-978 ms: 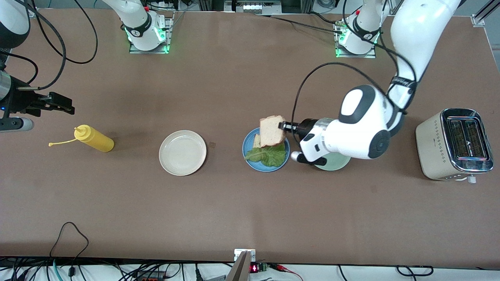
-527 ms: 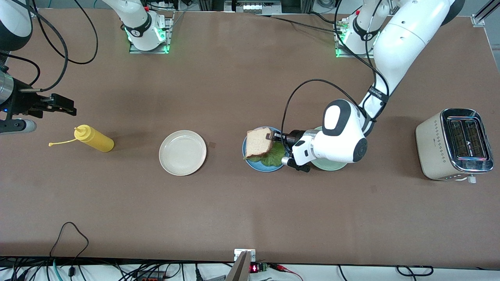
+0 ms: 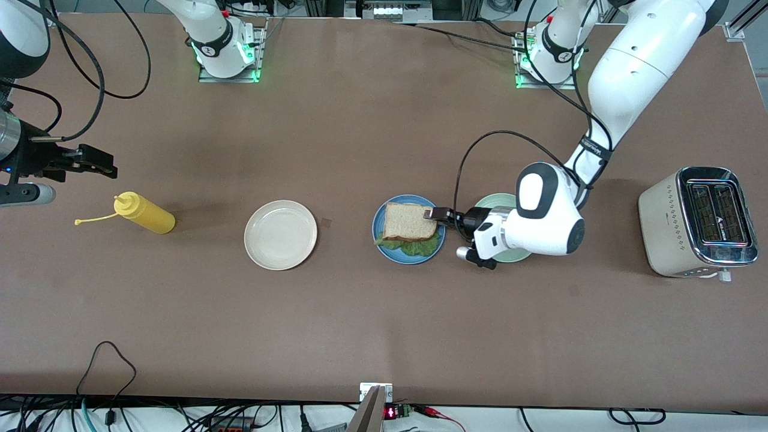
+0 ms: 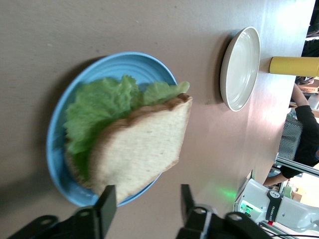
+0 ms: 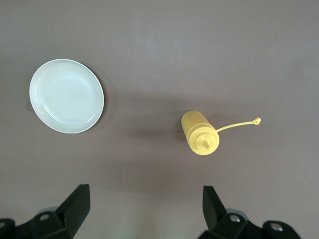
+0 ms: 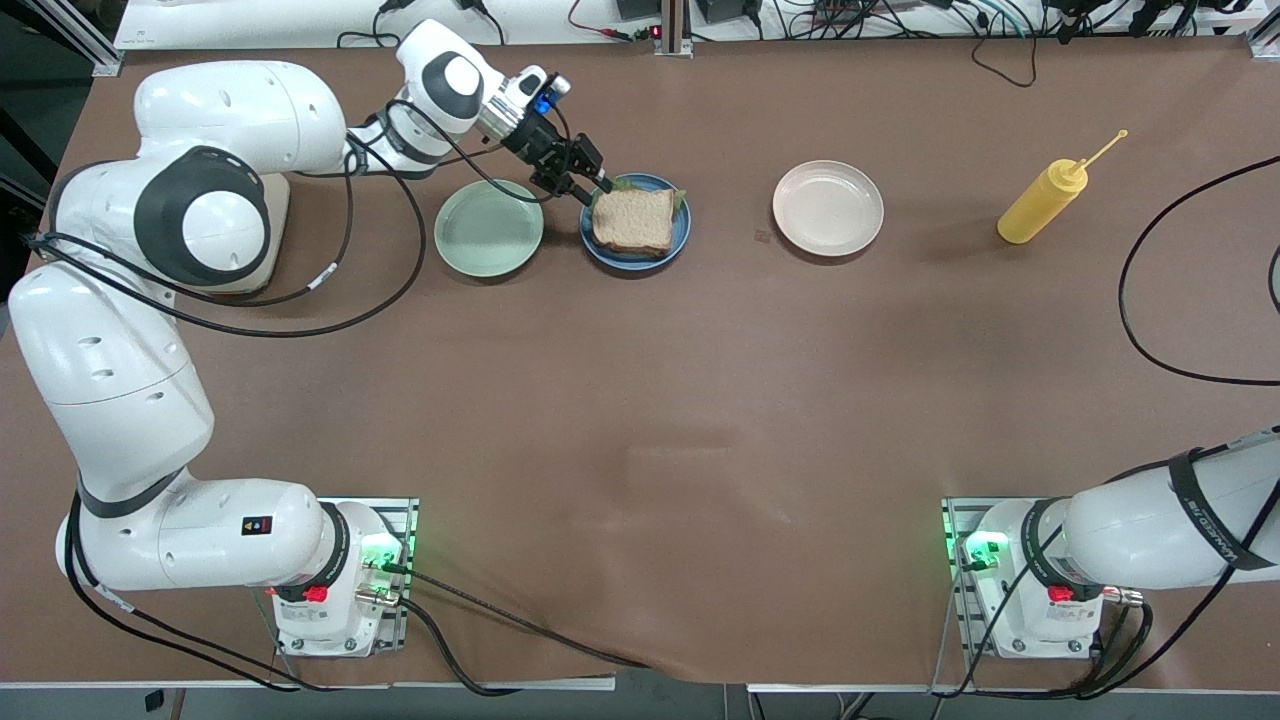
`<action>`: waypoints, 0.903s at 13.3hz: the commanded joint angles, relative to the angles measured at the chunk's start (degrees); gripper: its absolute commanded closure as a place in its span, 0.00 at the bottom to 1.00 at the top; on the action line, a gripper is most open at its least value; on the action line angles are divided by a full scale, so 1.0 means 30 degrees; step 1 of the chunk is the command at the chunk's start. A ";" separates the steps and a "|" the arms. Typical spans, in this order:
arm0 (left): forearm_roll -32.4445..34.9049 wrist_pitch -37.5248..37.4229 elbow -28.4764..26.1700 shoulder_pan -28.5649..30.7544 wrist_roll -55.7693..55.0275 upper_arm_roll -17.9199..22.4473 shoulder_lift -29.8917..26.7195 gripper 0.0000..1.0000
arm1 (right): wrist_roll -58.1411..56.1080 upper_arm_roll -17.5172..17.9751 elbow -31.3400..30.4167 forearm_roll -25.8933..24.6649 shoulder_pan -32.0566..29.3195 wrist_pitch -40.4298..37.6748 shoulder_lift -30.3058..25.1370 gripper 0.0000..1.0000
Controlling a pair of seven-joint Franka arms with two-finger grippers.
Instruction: Make sandwich in blue plate with both arms
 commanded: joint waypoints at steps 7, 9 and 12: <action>0.9177 -0.6112 0.0645 0.3378 0.0188 0.0103 -0.4092 0.00 | -0.0059 0.0038 -0.0119 0.0199 -0.0018 0.0463 -0.0140 0.00; 1.2163 -0.9216 0.2282 0.3439 0.0159 0.0162 -0.4475 0.00 | -0.0119 0.0038 -0.0089 0.0052 -0.0047 0.0434 -0.0111 0.00; 1.5130 -1.3204 0.4657 0.3439 0.0130 0.0162 -0.5440 0.00 | 0.0026 0.0009 -0.0031 -0.0036 0.0010 0.0405 -0.0140 0.00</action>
